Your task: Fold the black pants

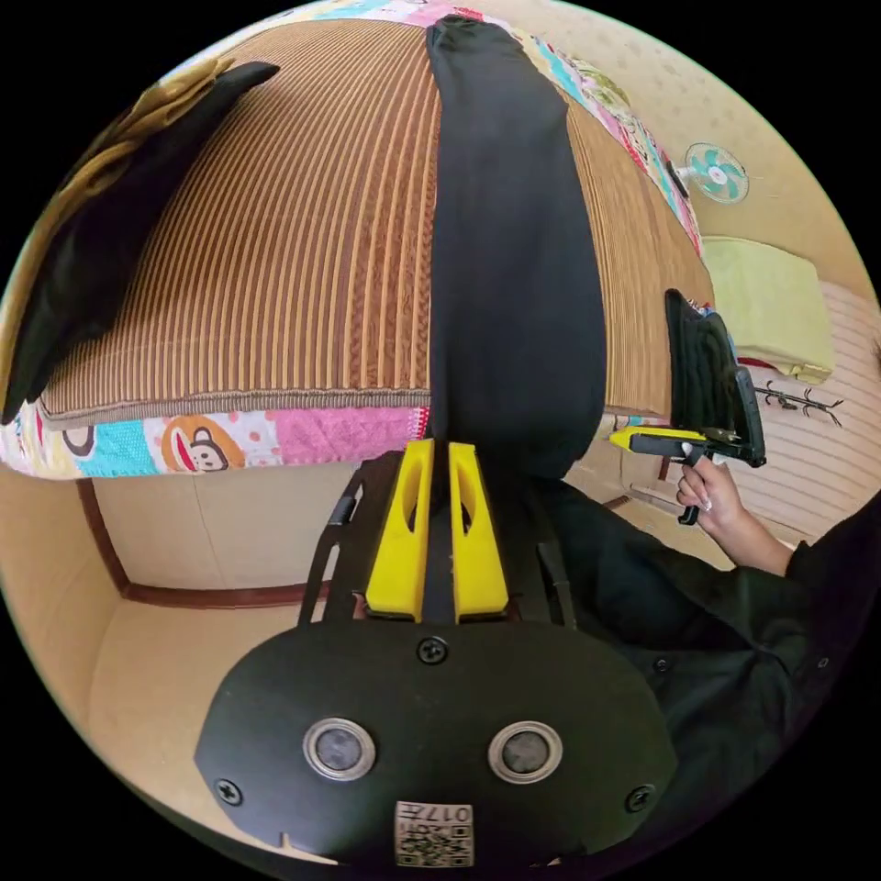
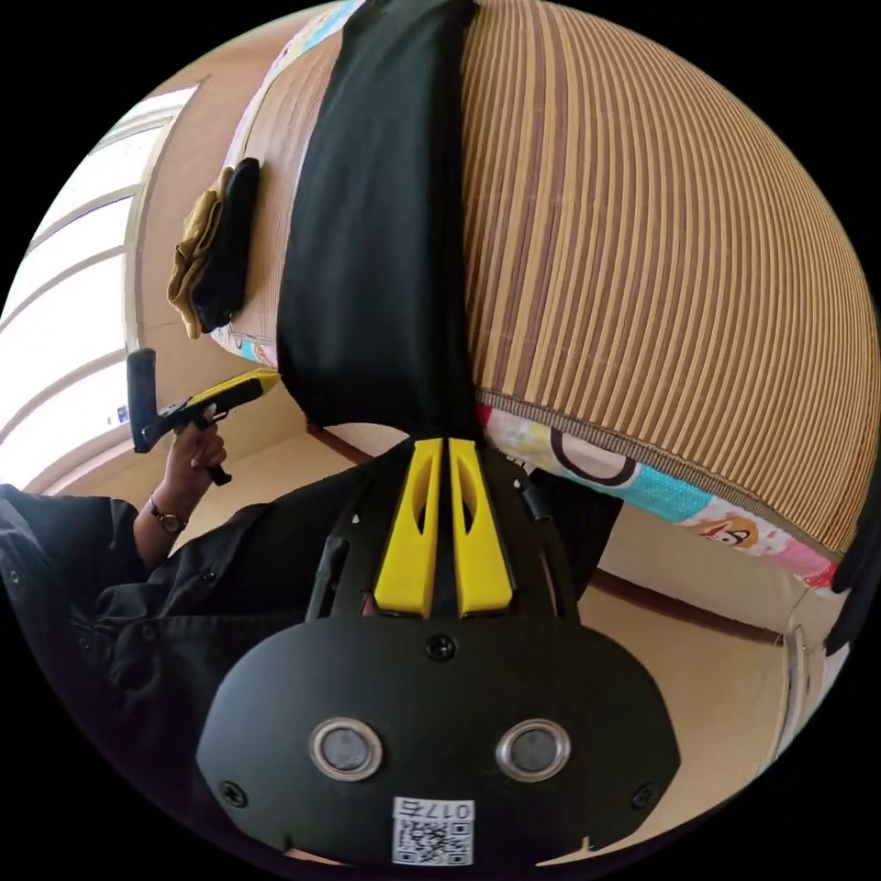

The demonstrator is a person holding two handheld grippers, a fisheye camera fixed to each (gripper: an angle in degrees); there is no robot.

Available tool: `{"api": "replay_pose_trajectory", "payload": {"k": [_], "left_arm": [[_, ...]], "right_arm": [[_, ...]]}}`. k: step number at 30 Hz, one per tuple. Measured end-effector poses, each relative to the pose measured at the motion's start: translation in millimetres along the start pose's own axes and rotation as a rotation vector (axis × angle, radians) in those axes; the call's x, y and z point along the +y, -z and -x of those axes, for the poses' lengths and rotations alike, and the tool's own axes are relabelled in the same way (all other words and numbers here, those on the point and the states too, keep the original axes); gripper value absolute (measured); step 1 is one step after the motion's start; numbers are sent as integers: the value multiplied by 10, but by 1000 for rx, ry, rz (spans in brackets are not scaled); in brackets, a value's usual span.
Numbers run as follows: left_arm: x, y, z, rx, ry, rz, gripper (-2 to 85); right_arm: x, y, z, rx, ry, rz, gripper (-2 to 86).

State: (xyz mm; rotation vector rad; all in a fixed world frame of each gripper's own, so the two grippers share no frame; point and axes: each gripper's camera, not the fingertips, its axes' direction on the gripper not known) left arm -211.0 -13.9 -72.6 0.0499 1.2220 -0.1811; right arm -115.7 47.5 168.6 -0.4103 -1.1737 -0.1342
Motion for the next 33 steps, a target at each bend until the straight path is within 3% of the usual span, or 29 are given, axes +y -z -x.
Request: {"api": "replay_pose_trajectory", "payload": {"k": [3, 8, 12, 16, 19, 21, 23, 27, 30, 33], "left_arm": [[-368, 373, 57, 55, -10, -184, 86], [-1404, 383, 551, 280, 49, -226, 130], [-2152, 226, 792, 318, 54, -199, 136], [-2462, -3, 762, 414, 14, -47, 100], [-2369, 5, 822, 449, 21, -37, 84], [-2198, -126, 942, 744, 37, 29, 44], [-1981, -18, 895, 958, -2, -25, 39], [-1291, 1060, 264, 1017, -278, -223, 36], [-792, 2037, -341, 1048, -505, -333, 34], [-406, 3000, -992, 1015, -730, -447, 33]], "right_arm": [[-237, 484, -101, -93, 45, -159, 78], [-1236, 893, -432, -305, 119, -259, 129], [-1975, 910, -611, -451, 139, -201, 133], [-2419, 725, -635, -612, 156, 16, 81], [-2224, 848, -650, -724, 198, -22, 49], [-1968, 996, -655, -819, 217, -81, 39], [-1535, 1248, -582, -926, 262, -148, 32], [-782, 1835, -244, -957, 365, -221, 26], [-176, 2528, 259, -1032, 527, -283, 20], [347, 3338, 988, -963, 764, -330, 14]]}}
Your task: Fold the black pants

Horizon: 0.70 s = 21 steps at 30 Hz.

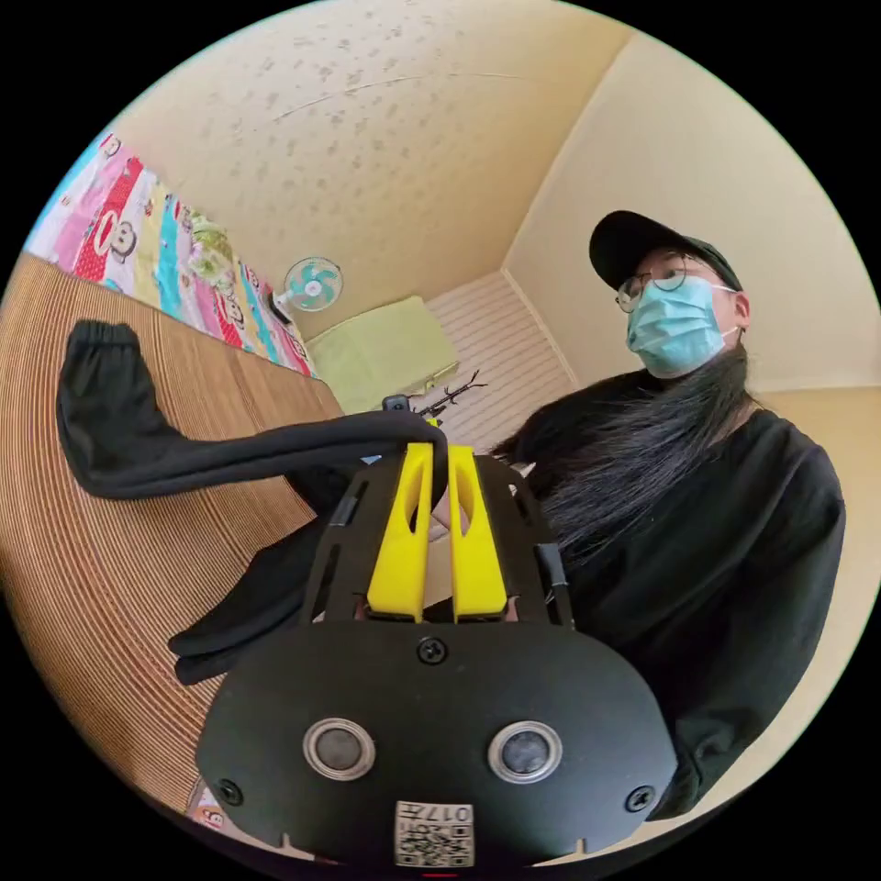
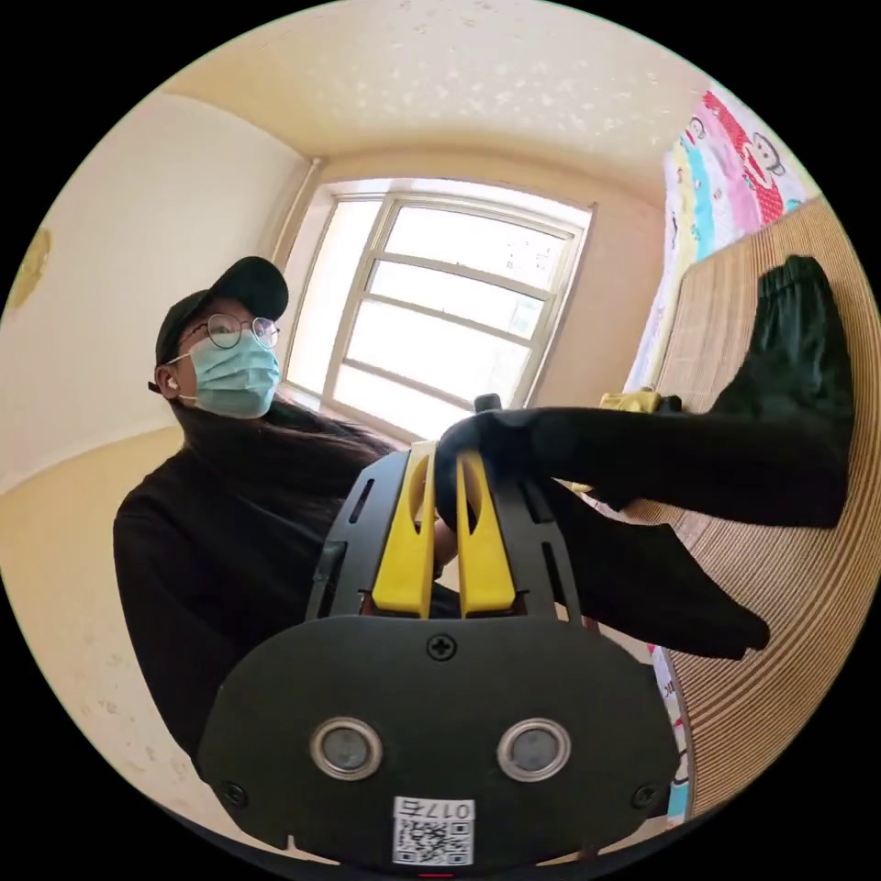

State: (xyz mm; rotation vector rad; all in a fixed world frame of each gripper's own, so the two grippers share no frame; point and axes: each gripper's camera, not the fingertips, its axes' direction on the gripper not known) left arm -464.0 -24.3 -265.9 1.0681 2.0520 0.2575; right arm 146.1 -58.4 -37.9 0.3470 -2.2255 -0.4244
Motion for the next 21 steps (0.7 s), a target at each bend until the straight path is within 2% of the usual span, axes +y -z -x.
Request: {"api": "replay_pose_trajectory", "payload": {"k": [2, 5, 8, 12, 16, 19, 21], "left_arm": [[-356, -44, -504, 27, -114, -17, 34], [-885, -93, -1089, -20, -246, -87, 36], [-1255, -129, -1222, -161, -262, -157, 37], [-1519, -275, -714, -395, -135, -186, 36], [-1530, -450, -134, -450, -50, -167, 37], [-1240, -628, 249, -486, 33, -101, 38], [-700, -824, 596, -566, 158, 0, 39]], "right_arm": [[-360, -122, 797, 24, 171, 43, 10], [-752, -235, 1514, 85, 348, 48, 7], [-1105, -276, 1691, 219, 366, 57, 5], [-1434, -224, 1283, 394, 250, 24, 4], [-1532, -113, 590, 451, 123, -47, 5], [-1223, -212, 254, 523, 91, -52, 8], [-870, -344, -31, 595, 33, 5, 11]]}}
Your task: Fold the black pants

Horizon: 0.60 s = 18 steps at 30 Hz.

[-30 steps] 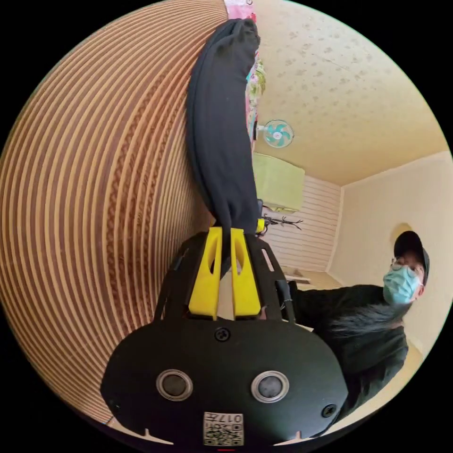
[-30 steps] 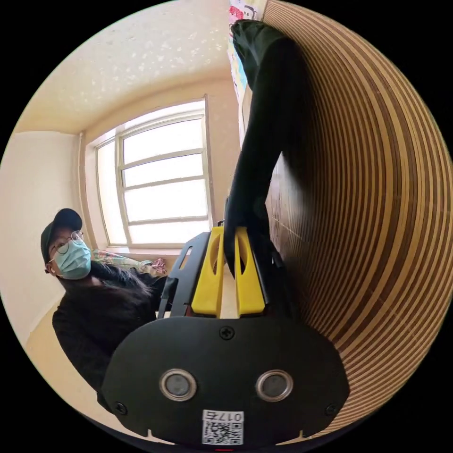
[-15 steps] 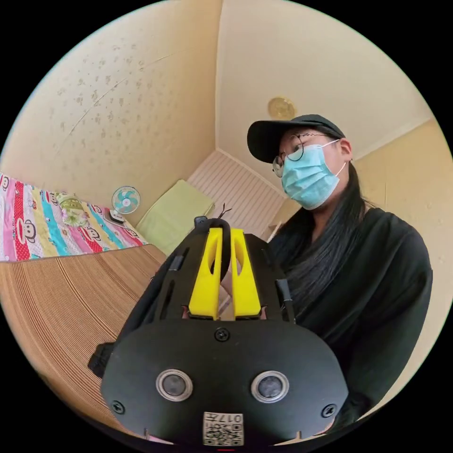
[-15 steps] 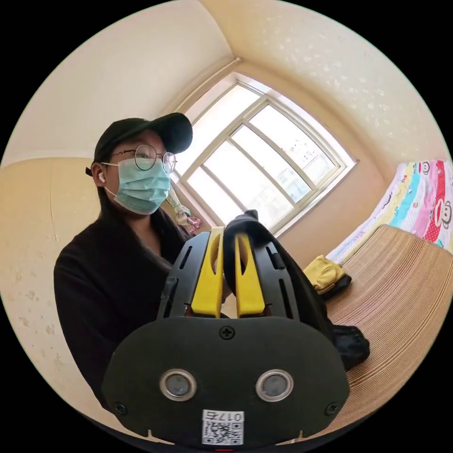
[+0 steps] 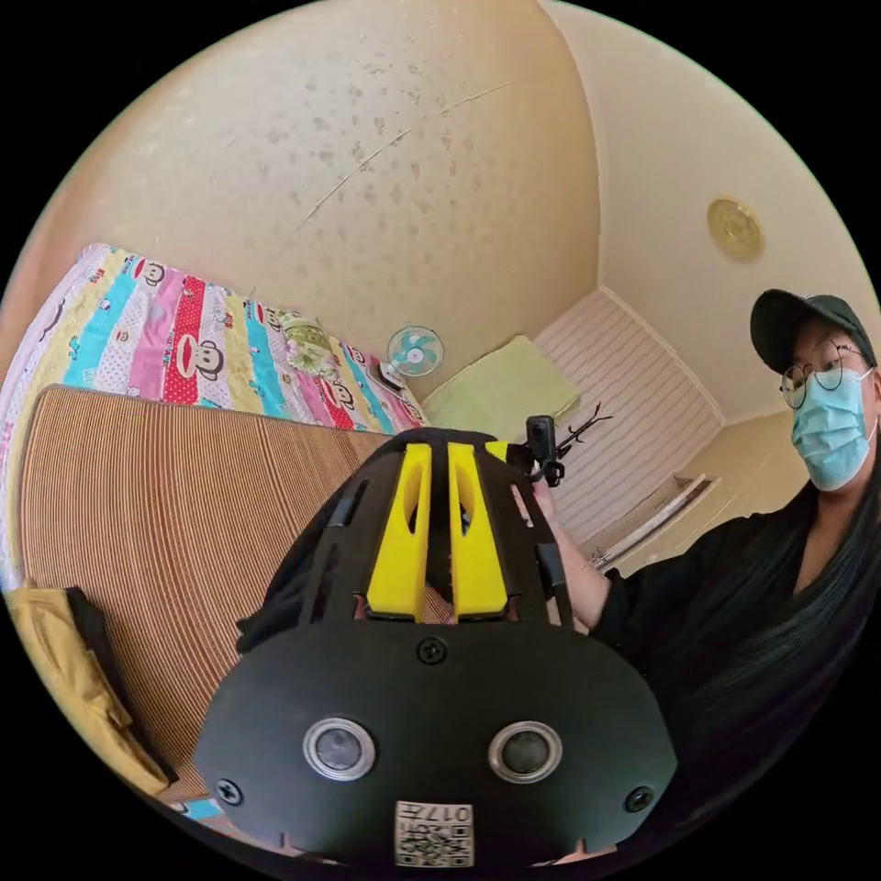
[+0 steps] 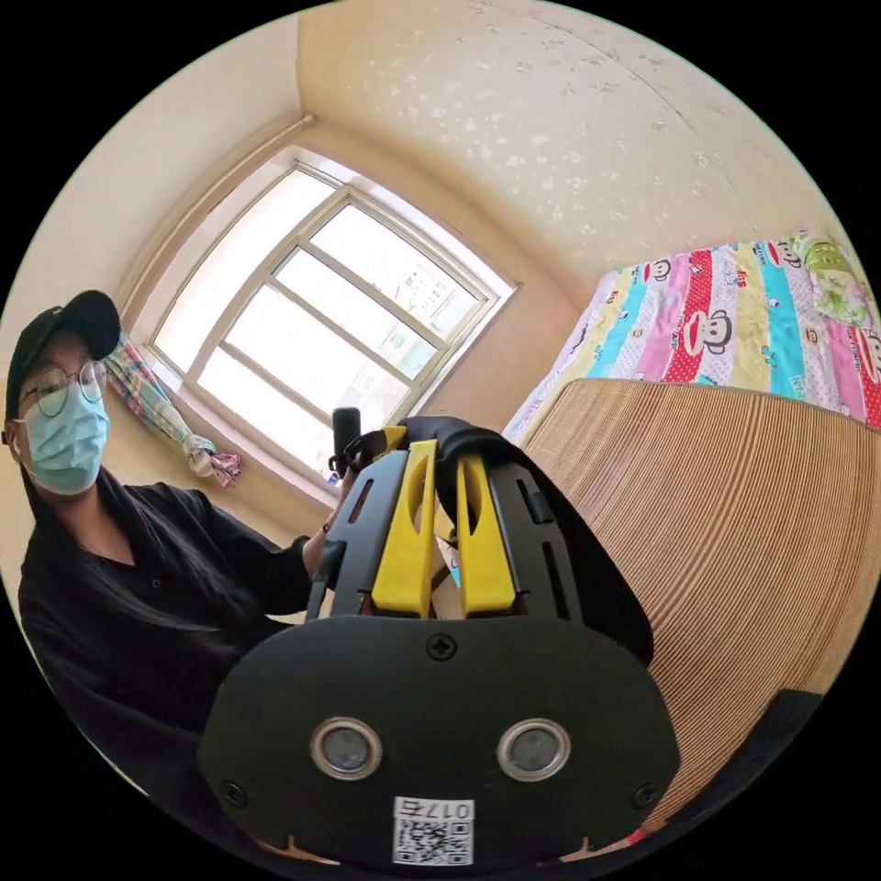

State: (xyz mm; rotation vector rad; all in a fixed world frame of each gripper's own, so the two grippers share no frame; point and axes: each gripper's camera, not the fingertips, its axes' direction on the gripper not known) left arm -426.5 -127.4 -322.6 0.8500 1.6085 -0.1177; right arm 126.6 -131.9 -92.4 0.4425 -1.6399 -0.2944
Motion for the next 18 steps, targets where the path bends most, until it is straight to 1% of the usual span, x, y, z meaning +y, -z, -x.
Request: {"api": "replay_pose_trajectory", "payload": {"k": [1, 2, 3, 4, 5, 6, 7, 8, 9, 10, 11, 12, 14, 16, 18], "left_arm": [[165, -119, 86, -25, 30, 45, 40], [536, -385, 289, -67, 109, 150, 42], [948, -676, 504, -94, 194, 269, 44], [1159, -823, 610, -100, 234, 332, 47], [1559, -1095, 814, -119, 323, 460, 52], [1913, -1321, 992, -135, 391, 572, 80], [2054, -1405, 1068, -140, 417, 613, 94], [2243, -1495, 1201, -148, 467, 645, 106], [2304, -1518, 1313, -146, 503, 624, 117], [2297, -1520, 1369, -146, 515, 605, 121], [2229, -1529, 1484, -156, 527, 564, 132], [2117, -1564, 1606, -178, 519, 529, 145], [1944, -1700, 1831, -208, 508, 511, 161], [1797, -1932, 2106, -176, 519, 515, 173], [1688, -2301, 2431, -142, 554, 560, 176]], "right_arm": [[306, -224, -160, 40, -55, 70, 14], [658, -493, -359, 85, -128, 171, 20], [850, -637, -464, 106, -167, 227, 22], [1265, -918, -683, 147, -256, 333, 32], [1670, -1161, -918, 200, -370, 431, 48], [1858, -1267, -1038, 223, -434, 485, 59], [2176, -1430, -1245, 250, -539, 588, 83], [2383, -1489, -1387, 267, -613, 623, 108], [2437, -1484, -1435, 263, -636, 611, 112], [2477, -1428, -1529, 239, -686, 547, 120], [2450, -1339, -1631, 203, -737, 450, 124], [2419, -1291, -1685, 185, -756, 397, 127], [2242, -1156, -1934, 167, -788, 223, 143], [2111, -1179, -2165, 214, -793, 179, 153], [2033, -1321, -2446, 191, -822, 188, 162]]}}
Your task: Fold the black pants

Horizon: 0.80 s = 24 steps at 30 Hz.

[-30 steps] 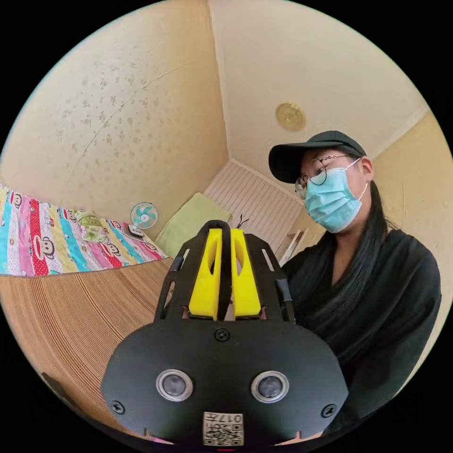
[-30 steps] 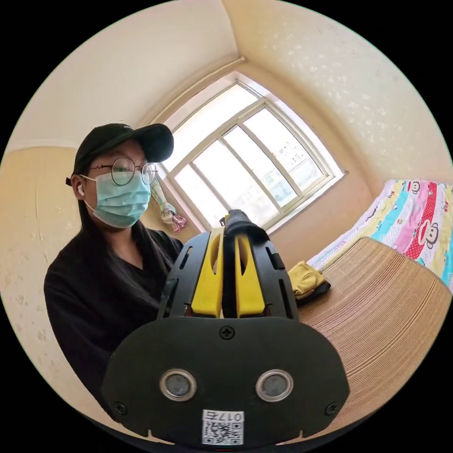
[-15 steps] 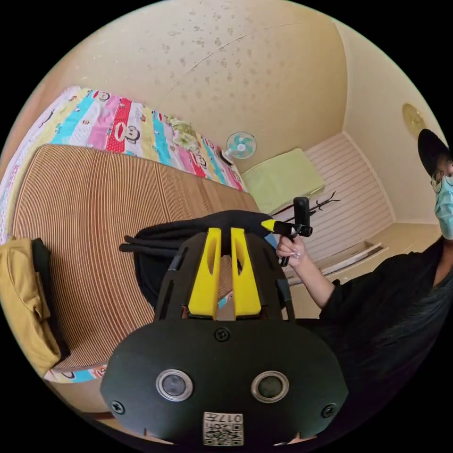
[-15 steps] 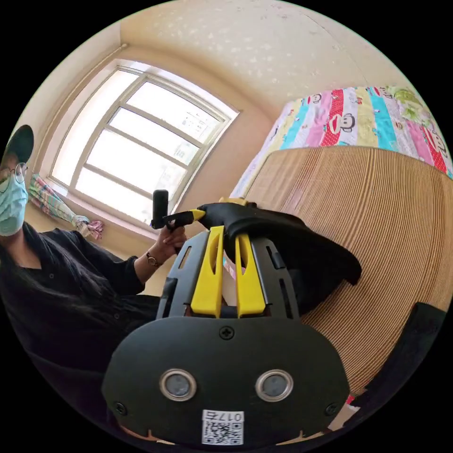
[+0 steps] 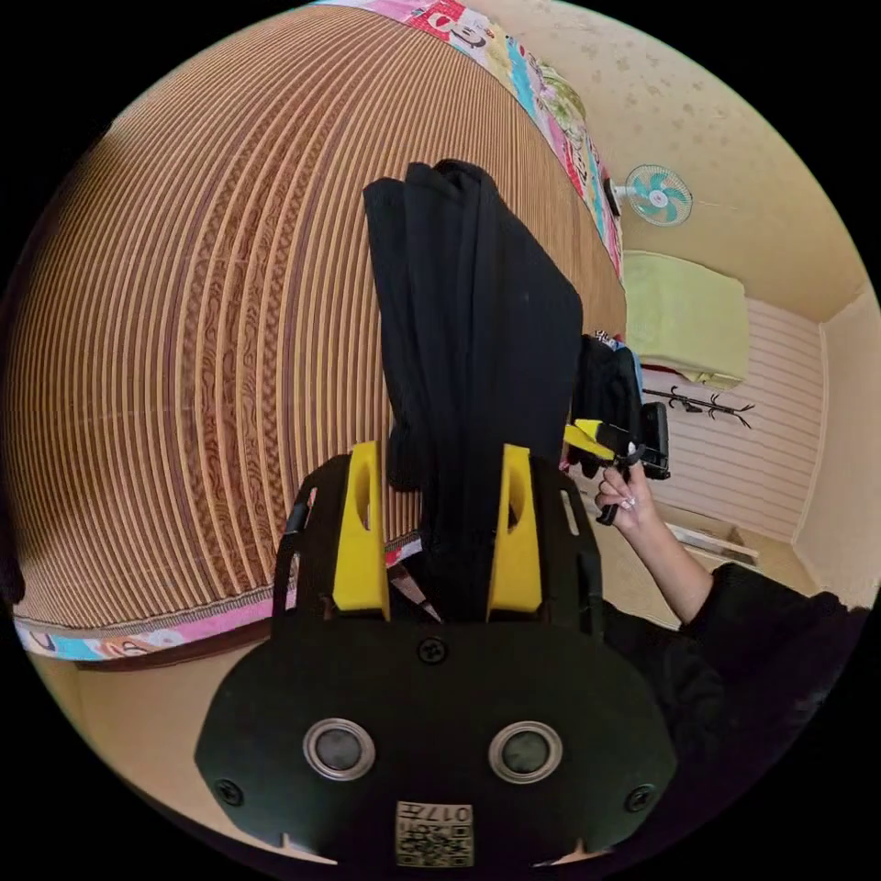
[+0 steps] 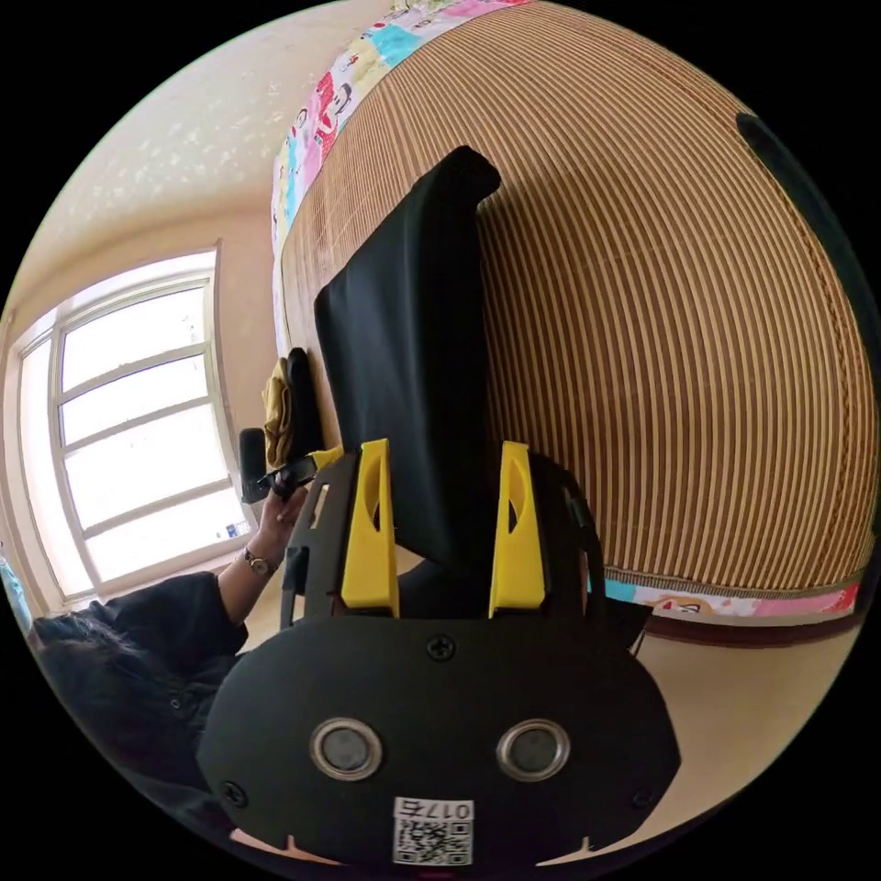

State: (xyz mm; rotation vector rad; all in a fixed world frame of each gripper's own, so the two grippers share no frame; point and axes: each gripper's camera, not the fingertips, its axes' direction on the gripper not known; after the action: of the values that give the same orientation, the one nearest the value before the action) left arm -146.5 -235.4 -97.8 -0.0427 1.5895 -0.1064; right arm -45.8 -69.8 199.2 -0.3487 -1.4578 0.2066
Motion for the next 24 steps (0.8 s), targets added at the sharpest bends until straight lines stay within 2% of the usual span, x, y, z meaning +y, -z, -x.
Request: {"api": "replay_pose_trajectory", "payload": {"k": [2, 4, 7, 10, 12, 16, 24], "left_arm": [[-200, -163, 4, 19, -14, 27, 170], [-268, -259, -28, 32, -8, 26, 158], [-204, -263, -96, -10, 14, 29, 135], [68, -17, -146, 114, -8, -1, 98], [446, 409, -223, 197, 2, -109, 92], [1021, 1243, -406, 200, 21, -327, 90], [2029, 3323, -750, -14, -113, -749, 96]], "right_arm": [[-231, -330, -62, -123, -4, 97, 167], [-241, -661, -13, -155, 3, 206, 158], [-52, -728, 118, -165, -43, 167, 134], [195, -667, 505, -261, 35, 198, 105], [338, -574, 890, -318, 92, 197, 91], [527, -541, 2128, -392, 259, 223, 82], [515, -955, 4627, -454, 695, 290, 83]]}}
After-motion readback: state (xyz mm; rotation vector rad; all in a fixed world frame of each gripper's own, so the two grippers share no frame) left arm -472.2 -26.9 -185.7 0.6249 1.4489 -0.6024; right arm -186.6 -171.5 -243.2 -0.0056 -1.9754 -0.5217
